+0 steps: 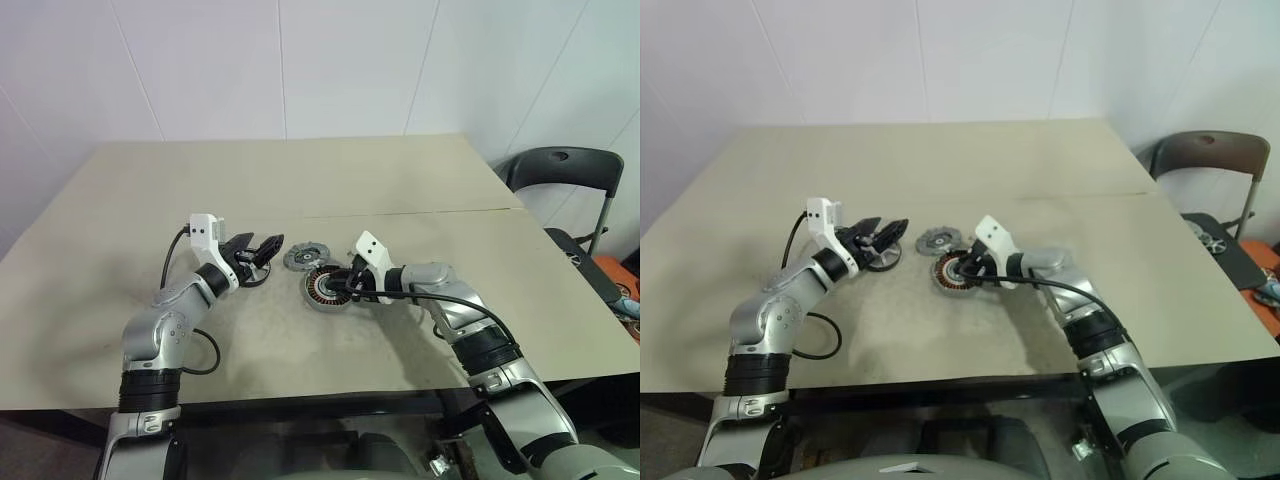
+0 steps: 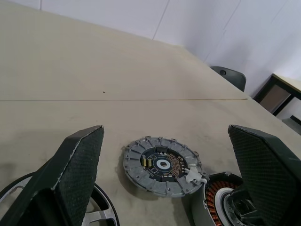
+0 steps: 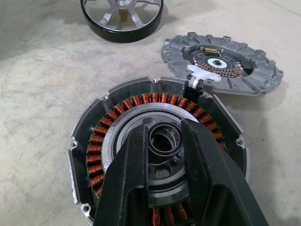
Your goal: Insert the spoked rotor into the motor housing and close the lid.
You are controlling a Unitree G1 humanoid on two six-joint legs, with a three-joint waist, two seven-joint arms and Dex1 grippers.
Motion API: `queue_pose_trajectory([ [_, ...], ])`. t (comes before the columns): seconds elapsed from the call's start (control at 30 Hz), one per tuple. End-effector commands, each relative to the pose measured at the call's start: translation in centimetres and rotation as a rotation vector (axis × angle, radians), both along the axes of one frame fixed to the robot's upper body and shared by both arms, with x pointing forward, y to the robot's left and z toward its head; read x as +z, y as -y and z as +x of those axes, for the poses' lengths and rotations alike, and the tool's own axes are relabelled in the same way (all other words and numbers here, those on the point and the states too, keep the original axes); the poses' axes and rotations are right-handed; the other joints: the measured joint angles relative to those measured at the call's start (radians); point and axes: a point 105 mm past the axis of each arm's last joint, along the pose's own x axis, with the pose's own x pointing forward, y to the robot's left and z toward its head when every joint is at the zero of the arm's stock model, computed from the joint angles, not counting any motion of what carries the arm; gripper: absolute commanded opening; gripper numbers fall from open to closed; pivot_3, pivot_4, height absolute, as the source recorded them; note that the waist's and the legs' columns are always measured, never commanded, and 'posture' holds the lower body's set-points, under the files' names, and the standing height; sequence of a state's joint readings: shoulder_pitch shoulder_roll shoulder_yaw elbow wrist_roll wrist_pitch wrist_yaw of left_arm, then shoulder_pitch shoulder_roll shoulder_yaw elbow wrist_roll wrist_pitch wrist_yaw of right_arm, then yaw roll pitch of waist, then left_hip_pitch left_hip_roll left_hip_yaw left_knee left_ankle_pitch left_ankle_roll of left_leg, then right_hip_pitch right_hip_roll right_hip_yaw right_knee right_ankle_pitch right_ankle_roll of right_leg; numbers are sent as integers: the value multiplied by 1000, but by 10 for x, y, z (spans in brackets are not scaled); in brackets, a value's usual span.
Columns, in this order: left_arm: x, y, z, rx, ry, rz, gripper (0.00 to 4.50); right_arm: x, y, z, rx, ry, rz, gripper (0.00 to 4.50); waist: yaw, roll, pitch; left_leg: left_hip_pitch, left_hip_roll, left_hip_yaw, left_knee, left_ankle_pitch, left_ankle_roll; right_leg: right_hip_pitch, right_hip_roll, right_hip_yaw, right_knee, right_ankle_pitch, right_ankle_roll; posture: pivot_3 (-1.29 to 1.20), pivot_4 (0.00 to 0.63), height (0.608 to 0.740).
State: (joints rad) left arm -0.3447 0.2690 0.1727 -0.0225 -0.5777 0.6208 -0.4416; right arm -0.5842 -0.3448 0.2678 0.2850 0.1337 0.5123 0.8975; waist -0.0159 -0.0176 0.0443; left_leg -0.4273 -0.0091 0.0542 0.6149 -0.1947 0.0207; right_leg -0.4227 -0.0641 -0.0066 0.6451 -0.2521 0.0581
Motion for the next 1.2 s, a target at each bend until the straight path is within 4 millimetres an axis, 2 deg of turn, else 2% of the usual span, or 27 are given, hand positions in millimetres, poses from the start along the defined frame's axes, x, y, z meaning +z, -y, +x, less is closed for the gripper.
queue_pose_trajectory([
  [0.03, 10, 0, 0, 5, 48, 7, 4500, 6, -2, 1, 23, 22, -6, 647, 0, 0, 0, 0, 0, 0, 0, 0, 0, 0, 0, 0, 0, 0, 0, 0, 0, 740],
  [0.57, 8, -1, 1, 16, 47, 8, 4500, 3, -8, -5, 90, 14, -31, 647, -1, 0, 0, 0, 0, 0, 0, 0, 0, 0, 0, 0, 0, 0, 0, 0, 0, 740],
  [0.83, 6, -2, 0, 21, 43, 12, 4500, -1, -6, 2, 59, 35, -52, 647, -2, 0, 0, 1, 0, 0, 0, 0, 0, 0, 0, 0, 1, 0, 0, 0, 0, 740],
  [1.1, 7, -1, 1, 22, 43, 11, 4500, -2, -3, -1, 77, 35, -58, 647, -1, 0, 0, 1, 0, 0, 0, 0, 0, 0, 0, 0, 1, 0, 0, 0, 0, 740],
  [1.2, 7, -1, 1, 21, 44, 10, 4500, 1, -2, -2, 85, 30, -44, 1680, -1, 0, 0, 1, 0, 0, 0, 0, 0, 0, 0, 0, 1, 0, 0, 0, 0, 740],
])
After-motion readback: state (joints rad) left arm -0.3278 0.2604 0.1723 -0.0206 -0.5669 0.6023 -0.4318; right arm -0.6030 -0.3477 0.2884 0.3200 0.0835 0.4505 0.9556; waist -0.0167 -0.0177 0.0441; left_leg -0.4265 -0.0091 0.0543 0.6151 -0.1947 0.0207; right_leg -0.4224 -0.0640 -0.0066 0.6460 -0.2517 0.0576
